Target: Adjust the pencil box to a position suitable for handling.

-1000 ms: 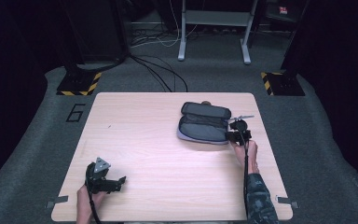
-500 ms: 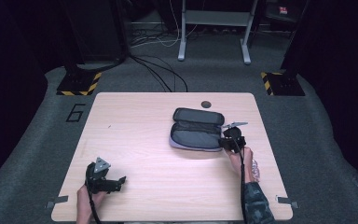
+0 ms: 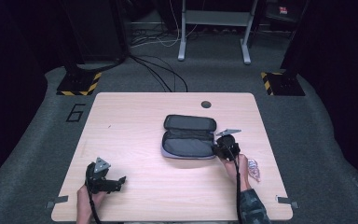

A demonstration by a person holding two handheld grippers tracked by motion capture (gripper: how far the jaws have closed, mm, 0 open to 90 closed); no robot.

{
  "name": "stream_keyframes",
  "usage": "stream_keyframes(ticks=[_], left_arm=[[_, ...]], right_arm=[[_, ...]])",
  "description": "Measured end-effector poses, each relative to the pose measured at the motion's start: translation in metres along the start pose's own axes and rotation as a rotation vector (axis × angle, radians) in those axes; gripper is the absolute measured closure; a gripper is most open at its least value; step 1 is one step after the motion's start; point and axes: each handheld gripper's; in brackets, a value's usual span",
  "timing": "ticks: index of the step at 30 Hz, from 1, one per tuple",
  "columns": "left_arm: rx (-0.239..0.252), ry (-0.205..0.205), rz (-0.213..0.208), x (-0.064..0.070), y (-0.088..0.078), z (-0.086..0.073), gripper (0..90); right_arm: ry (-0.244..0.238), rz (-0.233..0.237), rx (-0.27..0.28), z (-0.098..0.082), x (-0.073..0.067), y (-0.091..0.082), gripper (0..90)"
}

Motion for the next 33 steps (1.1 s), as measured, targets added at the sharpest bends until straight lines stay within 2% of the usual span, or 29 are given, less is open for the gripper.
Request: stream_keyframes(ticks=[4, 9, 12, 13, 15, 16, 23, 26, 28, 31, 32, 33], left_arm=[[0.0, 0.0, 0.0, 0.0, 0.0, 0.0, 0.9], [-0.006, 0.0, -0.004, 0.0, 0.0, 0.0, 0.9], [-0.007, 0.002, -0.004, 0.0, 0.0, 0.0, 0.9], [0.001, 0.0, 0.0, 0.0, 0.0, 0.0, 0.9], [-0.008, 0.002, -0.004, -0.001, 0.0, 0.0, 0.9], [-0.008, 0.002, -0.006, -0.001, 0.0, 0.0, 0.9], [-0.007, 0.002, -0.004, 0.0, 0.0, 0.0, 0.9], [-0.007, 0.002, -0.004, -0.001, 0.0, 0.0, 0.9], [-0.008, 0.002, -0.005, -0.001, 0.0, 0.0, 0.9], [-0.008, 0.001, -0.006, 0.0, 0.0, 0.0, 0.9], [0.001, 0.001, 0.0, 0.0, 0.0, 0.0, 0.9], [-0.009, 0.002, -0.006, -0.001, 0.0, 0.0, 0.9]], right_arm=[[-0.022, 0.012, 0.004, -0.002, -0.009, -0.002, 81.8], [-0.018, 0.025, 0.009, -0.005, -0.017, -0.005, 81.7], [-0.039, 0.036, 0.015, -0.008, -0.022, -0.007, 81.6], [-0.026, 0.031, 0.015, -0.008, -0.024, -0.007, 81.7], [-0.04, 0.038, 0.025, -0.01, -0.027, -0.008, 81.5], [-0.031, 0.042, 0.024, -0.011, -0.029, -0.009, 81.2], [-0.037, 0.056, 0.041, -0.017, -0.037, -0.013, 79.8], [-0.024, 0.059, 0.044, -0.02, -0.038, -0.014, 80.0], [-0.041, 0.059, 0.042, -0.021, -0.038, -0.016, 80.0], [-0.026, 0.067, 0.047, -0.023, -0.04, -0.017, 79.6], [-0.051, 0.066, 0.047, -0.024, -0.039, -0.018, 79.4], [-0.029, 0.065, 0.048, -0.024, -0.041, -0.018, 79.3]])
Point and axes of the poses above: each handheld gripper's, and its own axes: y roughly forward along the jaws, z roughly out of its top, x roughly to its right, and after that the axes turned 10 degrees about -y, right-handed
